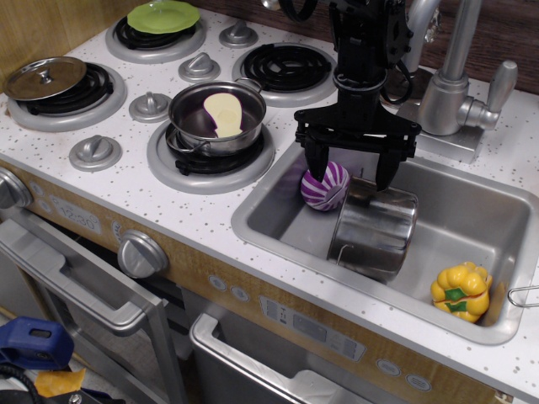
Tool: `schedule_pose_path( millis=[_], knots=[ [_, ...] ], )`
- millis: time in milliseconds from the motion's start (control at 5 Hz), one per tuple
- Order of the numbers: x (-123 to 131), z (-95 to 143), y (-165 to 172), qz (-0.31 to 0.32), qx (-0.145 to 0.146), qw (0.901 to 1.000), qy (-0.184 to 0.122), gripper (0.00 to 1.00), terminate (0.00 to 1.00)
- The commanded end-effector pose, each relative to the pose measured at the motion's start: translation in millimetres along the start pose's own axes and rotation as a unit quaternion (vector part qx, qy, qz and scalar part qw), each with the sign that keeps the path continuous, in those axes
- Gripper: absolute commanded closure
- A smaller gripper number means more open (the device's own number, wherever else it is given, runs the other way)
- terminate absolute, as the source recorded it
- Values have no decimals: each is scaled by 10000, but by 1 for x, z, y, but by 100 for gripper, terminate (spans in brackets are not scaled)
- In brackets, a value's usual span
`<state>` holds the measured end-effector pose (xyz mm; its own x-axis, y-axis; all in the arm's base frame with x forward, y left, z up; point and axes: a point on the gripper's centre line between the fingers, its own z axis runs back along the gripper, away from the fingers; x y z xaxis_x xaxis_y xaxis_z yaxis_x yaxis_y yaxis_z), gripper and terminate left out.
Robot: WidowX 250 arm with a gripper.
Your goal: Flip pot upright in sink
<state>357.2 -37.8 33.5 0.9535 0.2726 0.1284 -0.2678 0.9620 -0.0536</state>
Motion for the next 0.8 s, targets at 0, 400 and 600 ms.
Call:
schedule_pose_path(
  millis=[0, 400, 600],
  knots=[
    [0, 0, 0, 0, 0, 10000, 0, 0, 0],
    [-1, 6, 5, 218, -1212, 9923, 110, 0, 0],
    [-1, 7, 6, 278, -1675, 9854, 135, 0, 0]
  ],
)
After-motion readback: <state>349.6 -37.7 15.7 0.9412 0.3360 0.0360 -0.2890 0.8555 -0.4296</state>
